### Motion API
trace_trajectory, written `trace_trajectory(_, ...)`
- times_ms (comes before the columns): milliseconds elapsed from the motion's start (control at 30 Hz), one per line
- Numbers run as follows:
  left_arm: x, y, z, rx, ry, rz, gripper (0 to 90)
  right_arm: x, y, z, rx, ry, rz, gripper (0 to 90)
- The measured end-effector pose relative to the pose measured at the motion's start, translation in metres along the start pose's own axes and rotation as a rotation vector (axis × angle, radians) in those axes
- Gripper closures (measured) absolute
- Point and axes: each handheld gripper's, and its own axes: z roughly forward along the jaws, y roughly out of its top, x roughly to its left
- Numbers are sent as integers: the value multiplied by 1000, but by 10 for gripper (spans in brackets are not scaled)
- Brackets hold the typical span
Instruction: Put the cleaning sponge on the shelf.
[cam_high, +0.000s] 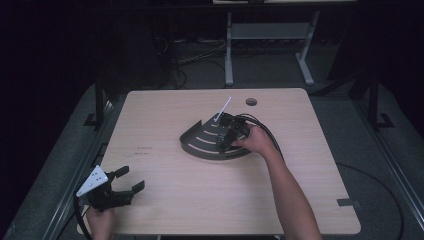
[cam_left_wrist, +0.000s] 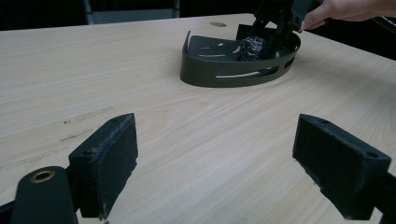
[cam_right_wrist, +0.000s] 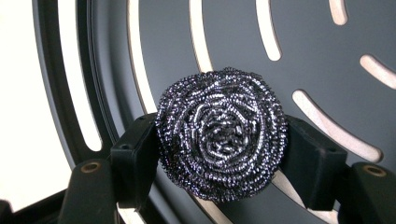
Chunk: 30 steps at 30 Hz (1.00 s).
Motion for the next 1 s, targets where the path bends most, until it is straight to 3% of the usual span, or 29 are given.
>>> trace_trajectory(1000,0,0,1,1,0,-2,133,4,-2,-12,-43,-1,16,213)
